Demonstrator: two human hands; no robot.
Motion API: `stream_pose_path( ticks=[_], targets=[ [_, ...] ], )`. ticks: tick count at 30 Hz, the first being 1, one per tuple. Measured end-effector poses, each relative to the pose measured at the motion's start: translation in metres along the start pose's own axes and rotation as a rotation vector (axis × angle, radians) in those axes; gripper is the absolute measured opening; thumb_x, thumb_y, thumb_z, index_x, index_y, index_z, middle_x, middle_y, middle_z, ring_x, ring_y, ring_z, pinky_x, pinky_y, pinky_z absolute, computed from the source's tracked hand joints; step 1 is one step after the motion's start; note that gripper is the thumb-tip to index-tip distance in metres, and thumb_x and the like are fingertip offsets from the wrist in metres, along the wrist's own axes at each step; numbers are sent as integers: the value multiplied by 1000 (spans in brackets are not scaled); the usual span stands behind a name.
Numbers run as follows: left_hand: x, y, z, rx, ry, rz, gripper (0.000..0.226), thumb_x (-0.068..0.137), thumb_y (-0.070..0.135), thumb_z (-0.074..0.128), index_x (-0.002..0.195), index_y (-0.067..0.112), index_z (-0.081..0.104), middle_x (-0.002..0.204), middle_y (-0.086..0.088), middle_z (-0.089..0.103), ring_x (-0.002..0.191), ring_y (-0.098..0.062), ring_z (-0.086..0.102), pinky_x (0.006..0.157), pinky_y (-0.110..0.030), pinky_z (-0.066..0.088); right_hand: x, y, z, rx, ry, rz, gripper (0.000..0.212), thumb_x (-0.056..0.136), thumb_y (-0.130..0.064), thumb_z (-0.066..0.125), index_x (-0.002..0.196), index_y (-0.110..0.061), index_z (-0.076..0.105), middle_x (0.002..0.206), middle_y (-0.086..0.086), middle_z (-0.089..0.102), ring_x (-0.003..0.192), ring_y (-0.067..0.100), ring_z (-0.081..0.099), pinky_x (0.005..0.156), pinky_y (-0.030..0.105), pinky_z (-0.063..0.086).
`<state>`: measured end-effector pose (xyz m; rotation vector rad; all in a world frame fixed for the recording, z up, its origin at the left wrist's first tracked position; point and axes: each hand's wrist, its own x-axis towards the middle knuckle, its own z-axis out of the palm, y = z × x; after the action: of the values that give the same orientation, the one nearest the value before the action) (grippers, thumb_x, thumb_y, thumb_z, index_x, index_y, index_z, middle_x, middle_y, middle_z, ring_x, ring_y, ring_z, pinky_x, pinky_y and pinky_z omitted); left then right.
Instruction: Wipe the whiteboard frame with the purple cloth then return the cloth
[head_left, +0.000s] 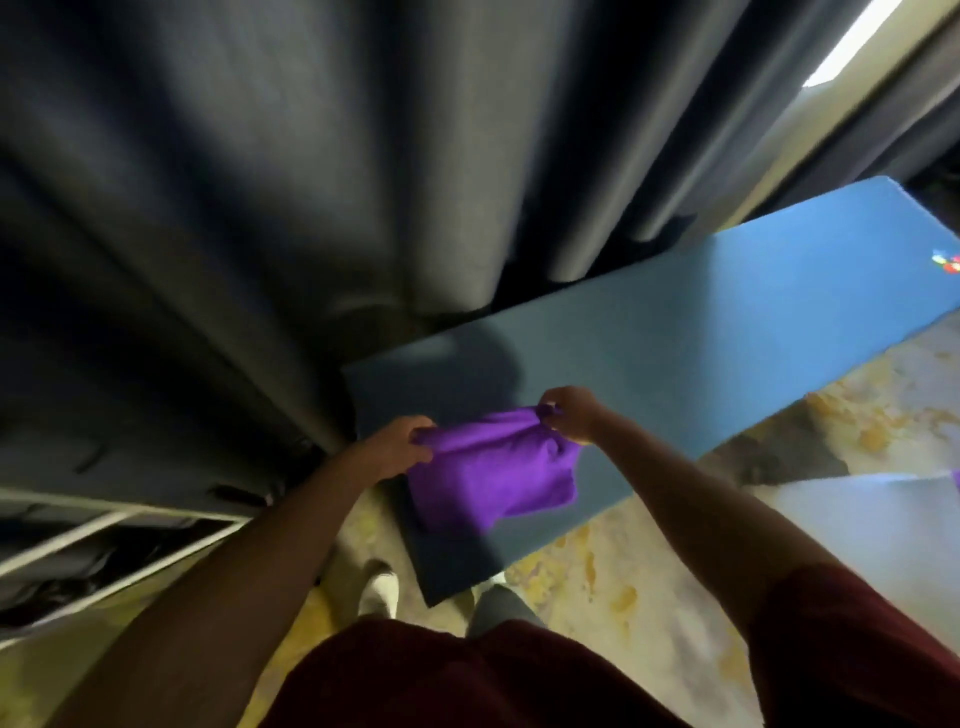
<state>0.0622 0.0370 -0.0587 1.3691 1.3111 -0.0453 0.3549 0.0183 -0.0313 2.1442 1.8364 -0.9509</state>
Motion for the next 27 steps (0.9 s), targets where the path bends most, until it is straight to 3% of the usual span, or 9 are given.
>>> stream_pose_path(
  ticks=[5,8,11,15,19,23,27],
  targets=[
    [15,-6,9,-15,314,-125,47,94,5,69,140,6,57,140,-21,62,127,-34,61,103,-36,50,49,7,-15,-79,40,-75,24,96,-26,53,114,-21,68,118,13,68,107,34,63,86,36,51],
    [17,-5,31,119,534,-190,58,93,17,69,147,14,51,151,-18,50,135,-39,54,112,-47,46,61,18,-11,-56,161,-29,33,88,-16,56,117,-29,65,122,8,66,113,32,60,95,39,47],
    [11,0,45,273,686,-119,67,90,27,72,151,15,46,160,-17,39,143,-41,42,115,-54,40,68,19,-10,4,264,-53,49,82,-11,60,129,-26,57,131,6,58,122,30,51,102,43,39],
    [8,-8,64,690,441,3,64,95,42,61,155,25,44,171,-6,25,161,-32,15,128,-52,18,55,3,13,25,312,-379,47,78,-12,66,124,-18,63,125,9,62,113,33,56,95,40,46],
    [5,-18,78,895,254,-124,67,96,43,56,159,34,34,174,-4,14,162,-33,9,128,-58,12,32,-13,49,17,279,-572,49,80,-13,68,128,-19,63,128,10,62,116,31,56,95,39,49],
    [-4,-18,72,684,132,-192,71,100,45,56,162,28,28,176,-5,6,153,-35,33,122,-50,35,28,-17,56,-358,-43,-441,50,87,-30,60,136,-34,55,149,-2,44,138,26,36,114,52,26],
    [-32,-2,44,412,262,-160,59,101,40,58,154,19,44,166,-7,32,144,-31,47,115,-41,42,19,-40,43,-385,-47,-333,42,89,-38,56,131,-35,57,146,1,48,135,27,41,112,55,28]
  ],
)
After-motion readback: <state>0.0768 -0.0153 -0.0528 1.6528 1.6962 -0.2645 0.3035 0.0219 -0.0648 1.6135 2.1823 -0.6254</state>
